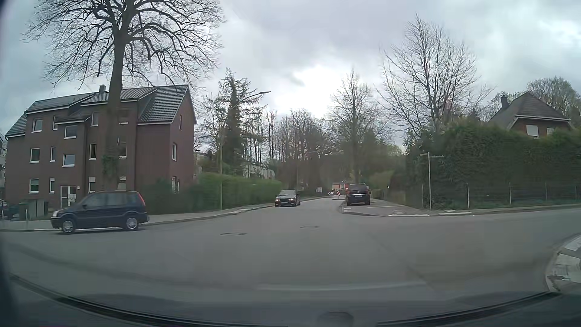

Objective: Follow the waypoints while adhering to traffic rules and regulations

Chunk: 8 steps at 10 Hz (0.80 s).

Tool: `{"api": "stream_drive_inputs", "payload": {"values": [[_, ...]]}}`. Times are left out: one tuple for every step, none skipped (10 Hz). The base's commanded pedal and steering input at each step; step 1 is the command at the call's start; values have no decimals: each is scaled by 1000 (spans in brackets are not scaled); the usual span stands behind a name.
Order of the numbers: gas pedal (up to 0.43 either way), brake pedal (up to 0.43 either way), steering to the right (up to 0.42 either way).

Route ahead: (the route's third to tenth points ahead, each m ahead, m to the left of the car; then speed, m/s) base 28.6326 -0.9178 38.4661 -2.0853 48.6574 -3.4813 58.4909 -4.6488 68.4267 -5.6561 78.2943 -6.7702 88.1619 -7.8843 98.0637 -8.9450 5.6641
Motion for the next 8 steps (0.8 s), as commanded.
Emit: {"api": "stream_drive_inputs", "payload": {"values": [[197, 0, 5], [197, 0, 5], [197, 0, 5], [197, 0, 5], [197, 0, 5], [197, 0, 5], [197, 0, 5], [197, 0, 5]]}}
